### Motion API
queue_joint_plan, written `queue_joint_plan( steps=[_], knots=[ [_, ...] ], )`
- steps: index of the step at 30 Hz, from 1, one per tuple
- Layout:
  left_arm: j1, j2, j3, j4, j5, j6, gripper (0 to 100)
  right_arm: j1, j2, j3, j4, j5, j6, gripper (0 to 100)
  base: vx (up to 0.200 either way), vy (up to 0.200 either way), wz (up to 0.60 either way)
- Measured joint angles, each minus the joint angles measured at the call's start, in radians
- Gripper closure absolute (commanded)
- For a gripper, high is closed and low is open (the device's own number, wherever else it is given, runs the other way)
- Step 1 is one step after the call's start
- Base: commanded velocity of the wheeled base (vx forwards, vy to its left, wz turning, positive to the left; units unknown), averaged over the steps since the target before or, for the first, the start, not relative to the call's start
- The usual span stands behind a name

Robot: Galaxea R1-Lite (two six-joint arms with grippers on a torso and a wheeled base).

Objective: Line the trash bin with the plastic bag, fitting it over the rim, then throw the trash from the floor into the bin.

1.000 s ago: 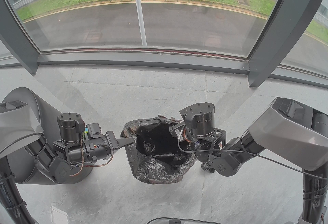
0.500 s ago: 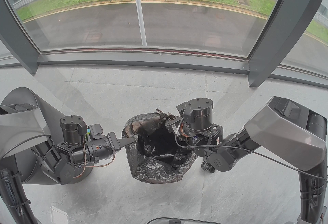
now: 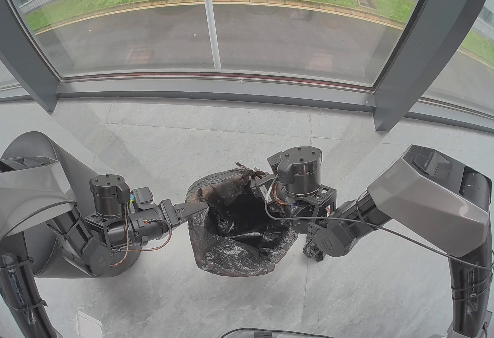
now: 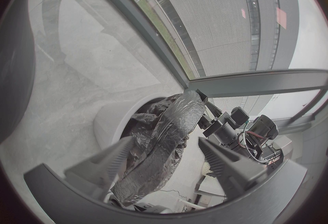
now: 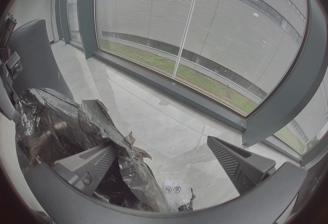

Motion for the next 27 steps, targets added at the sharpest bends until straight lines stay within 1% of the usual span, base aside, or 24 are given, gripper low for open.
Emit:
queue_joint_plan(
  steps=[3,5,7,10,12,14,18,21,25,27],
  knots=[
    [0.007,0.006,-0.013,-0.004,0.007,0.04,0,-0.004,0.001,0.0,-0.007,0.001,0.0,0,0.0,0.0,0.0],
    [0.017,0.011,-0.026,-0.003,0.032,0.07,0,-0.006,0.002,0.0,-0.008,0.001,0.0,0,0.0,0.0,0.0],
    [0.028,0.016,-0.038,0.001,0.051,0.085,0,-0.008,0.004,0.0,-0.011,0.002,0.0,0,0.0,0.0,0.0],
    [0.041,0.022,-0.047,0.002,0.06,0.104,0,-0.013,0.008,-0.005,-0.011,0.002,0.0,0,0.0,0.0,0.0],
    [0.048,0.026,-0.049,0.002,0.071,0.15,0,-0.013,0.011,-0.011,-0.012,0.002,0.0,0,0.0,0.0,0.0],
    [0.055,0.029,-0.049,0.001,0.109,0.213,0,-0.013,0.014,-0.017,-0.012,0.002,0.0,0,0.0,0.0,0.0],
    [0.056,0.038,-0.046,-0.003,0.218,0.334,0,-0.014,0.02,-0.026,-0.012,0.002,0.001,0,0.0,0.0,0.0],
    [0.051,0.053,-0.043,-0.01,0.266,0.407,0,-0.012,0.023,-0.03,-0.012,0.002,0.001,0,0.0,0.0,0.0],
    [0.043,0.072,-0.041,-0.023,0.276,0.426,0,-0.011,0.027,-0.033,-0.012,0.002,0.001,0,0.0,0.0,0.0],
    [0.04,0.089,-0.043,-0.047,0.294,0.433,0,-0.011,0.031,-0.034,-0.013,0.002,0.002,0,0.0,0.0,0.0]
  ],
)
